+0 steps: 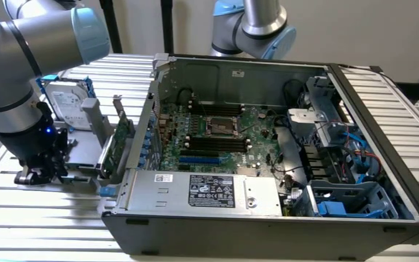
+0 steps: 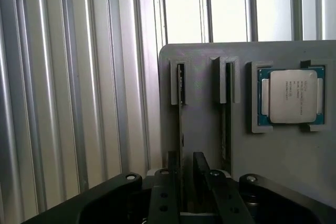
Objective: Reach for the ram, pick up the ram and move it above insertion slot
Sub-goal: 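Pick up the ram and move it above insertion slot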
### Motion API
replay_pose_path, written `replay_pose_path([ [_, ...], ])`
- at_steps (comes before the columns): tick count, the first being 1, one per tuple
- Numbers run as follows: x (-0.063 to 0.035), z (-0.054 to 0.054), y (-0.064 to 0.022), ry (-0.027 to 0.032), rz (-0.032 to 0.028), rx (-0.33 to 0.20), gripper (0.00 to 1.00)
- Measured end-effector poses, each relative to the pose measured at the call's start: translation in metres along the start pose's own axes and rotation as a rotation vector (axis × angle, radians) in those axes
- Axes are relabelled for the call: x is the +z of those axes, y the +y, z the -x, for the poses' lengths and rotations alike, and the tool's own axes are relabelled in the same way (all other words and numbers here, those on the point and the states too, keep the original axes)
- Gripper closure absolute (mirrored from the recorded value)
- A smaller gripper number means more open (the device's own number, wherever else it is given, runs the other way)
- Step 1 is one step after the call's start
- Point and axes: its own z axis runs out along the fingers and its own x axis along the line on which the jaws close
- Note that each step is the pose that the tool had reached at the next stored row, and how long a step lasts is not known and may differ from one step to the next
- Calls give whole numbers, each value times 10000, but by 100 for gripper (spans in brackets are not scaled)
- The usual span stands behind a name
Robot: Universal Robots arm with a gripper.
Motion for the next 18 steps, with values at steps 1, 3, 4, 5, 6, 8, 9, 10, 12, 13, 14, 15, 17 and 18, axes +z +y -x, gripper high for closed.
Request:
replay_pose_path([
  [1,0,0,0,1,0,0,75],
  [3,0,0,0,3,1,0,82],
  [4,0,0,0,3,1,0,82],
  [5,0,0,0,3,0,0,87],
  [6,0,0,0,3,0,0,87],
  [8,0,0,0,3,0,0,87],
  [9,0,0,0,3,0,0,87],
  [10,0,0,0,3,0,0,87],
  [12,0,0,0,3,-1,0,87],
  [13,-1,0,0,0,-4,0,87],
  [14,-5,0,0,-1,-5,0,87],
  [15,-13,0,0,1,-3,0,87],
  [17,-36,0,1,2,-2,0,87],
  [18,-50,0,2,3,0,0,87],
])
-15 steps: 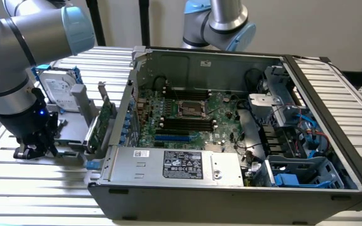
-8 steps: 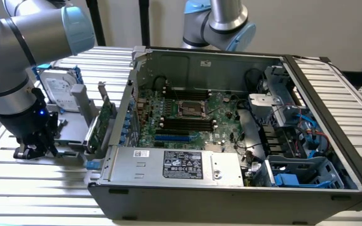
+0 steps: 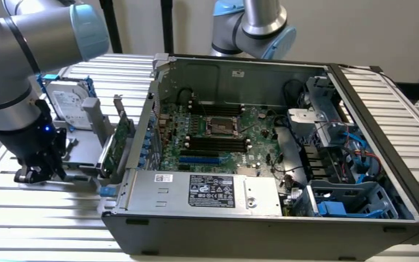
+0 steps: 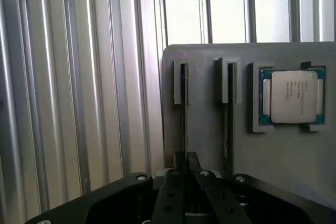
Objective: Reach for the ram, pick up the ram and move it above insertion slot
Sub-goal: 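Pick up the ram and move it above insertion slot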
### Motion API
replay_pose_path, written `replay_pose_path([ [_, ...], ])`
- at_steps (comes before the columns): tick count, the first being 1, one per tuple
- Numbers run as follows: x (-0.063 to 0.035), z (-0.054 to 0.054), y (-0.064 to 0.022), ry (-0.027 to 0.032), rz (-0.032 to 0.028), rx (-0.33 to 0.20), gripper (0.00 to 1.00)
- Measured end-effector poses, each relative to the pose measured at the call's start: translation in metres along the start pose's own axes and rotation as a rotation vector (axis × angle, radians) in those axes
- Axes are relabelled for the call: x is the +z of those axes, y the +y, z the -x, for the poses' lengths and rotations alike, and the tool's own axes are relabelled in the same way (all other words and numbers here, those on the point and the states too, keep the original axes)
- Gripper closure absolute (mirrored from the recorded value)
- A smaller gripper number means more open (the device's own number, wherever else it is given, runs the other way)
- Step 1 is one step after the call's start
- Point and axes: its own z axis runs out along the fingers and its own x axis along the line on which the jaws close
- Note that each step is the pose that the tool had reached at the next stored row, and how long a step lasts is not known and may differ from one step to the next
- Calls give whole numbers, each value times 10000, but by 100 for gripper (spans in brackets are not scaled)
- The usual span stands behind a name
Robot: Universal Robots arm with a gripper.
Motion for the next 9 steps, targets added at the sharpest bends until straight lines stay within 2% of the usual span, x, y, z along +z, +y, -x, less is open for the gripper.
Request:
replay_pose_path([
  [9,-166,1,6,0,0,-19,87],
])
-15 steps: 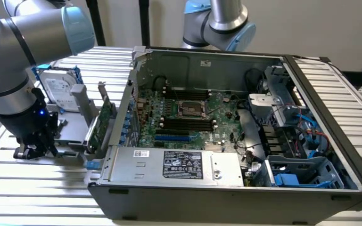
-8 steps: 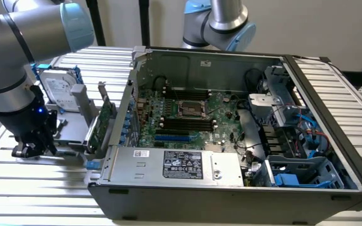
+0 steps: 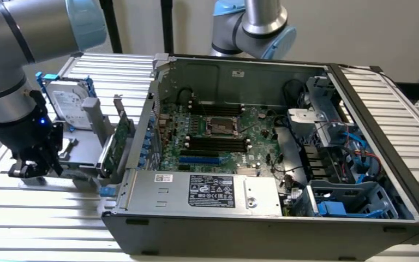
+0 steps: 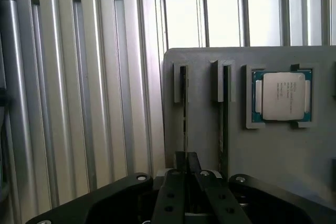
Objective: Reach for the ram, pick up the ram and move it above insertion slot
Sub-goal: 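Pick up the ram and move it above insertion slot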
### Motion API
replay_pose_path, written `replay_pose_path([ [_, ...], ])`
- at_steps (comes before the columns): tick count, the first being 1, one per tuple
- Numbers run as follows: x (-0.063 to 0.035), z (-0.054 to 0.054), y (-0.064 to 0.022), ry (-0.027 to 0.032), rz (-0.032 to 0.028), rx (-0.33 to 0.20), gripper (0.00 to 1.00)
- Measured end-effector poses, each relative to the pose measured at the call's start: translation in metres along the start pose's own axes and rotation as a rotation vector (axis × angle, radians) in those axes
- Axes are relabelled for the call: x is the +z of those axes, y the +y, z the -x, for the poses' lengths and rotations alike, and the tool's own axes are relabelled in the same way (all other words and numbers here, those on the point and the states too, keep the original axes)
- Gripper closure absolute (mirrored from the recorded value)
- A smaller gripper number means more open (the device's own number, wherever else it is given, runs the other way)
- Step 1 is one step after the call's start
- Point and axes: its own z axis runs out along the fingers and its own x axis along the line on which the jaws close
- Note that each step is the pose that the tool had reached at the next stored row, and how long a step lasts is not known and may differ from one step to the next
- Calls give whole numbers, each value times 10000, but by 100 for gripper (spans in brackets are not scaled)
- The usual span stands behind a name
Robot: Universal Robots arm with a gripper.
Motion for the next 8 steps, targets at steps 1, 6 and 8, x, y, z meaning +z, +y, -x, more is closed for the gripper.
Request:
replay_pose_path([
  [1,-22,0,0,0,0,-11,87],
  [6,-160,0,5,4,0,-131,87],
  [8,-240,1,4,7,0,-222,87],
])
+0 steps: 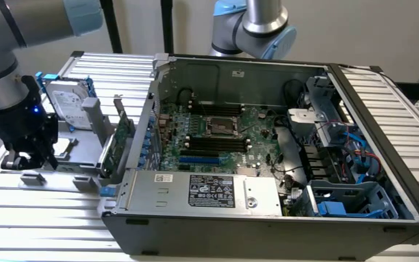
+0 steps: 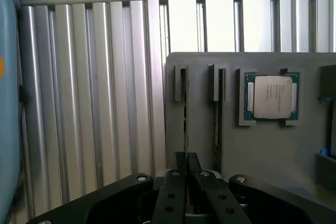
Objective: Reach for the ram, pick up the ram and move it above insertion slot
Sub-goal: 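Pick up the ram and move it above insertion slot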
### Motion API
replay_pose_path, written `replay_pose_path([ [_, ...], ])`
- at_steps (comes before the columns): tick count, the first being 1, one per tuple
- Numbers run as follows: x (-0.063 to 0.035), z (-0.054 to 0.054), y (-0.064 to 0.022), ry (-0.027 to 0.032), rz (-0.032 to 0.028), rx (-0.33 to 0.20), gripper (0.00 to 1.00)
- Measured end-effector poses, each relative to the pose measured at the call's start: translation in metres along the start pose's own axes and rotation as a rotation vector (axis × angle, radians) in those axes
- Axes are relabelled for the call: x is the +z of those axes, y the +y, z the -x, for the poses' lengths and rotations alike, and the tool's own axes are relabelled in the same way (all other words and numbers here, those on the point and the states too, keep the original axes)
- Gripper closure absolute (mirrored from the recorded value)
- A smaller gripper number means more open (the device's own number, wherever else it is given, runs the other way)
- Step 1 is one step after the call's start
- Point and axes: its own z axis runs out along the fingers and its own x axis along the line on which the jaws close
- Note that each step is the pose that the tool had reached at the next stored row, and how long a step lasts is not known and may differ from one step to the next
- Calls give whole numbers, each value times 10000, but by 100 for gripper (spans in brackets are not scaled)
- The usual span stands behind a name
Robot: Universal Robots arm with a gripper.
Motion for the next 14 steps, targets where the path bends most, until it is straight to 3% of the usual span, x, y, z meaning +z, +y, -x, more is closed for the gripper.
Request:
replay_pose_path([
  [7,-316,3,-32,-3,3,-350,87],
  [14,-635,9,-119,-23,2,-509,87],
])
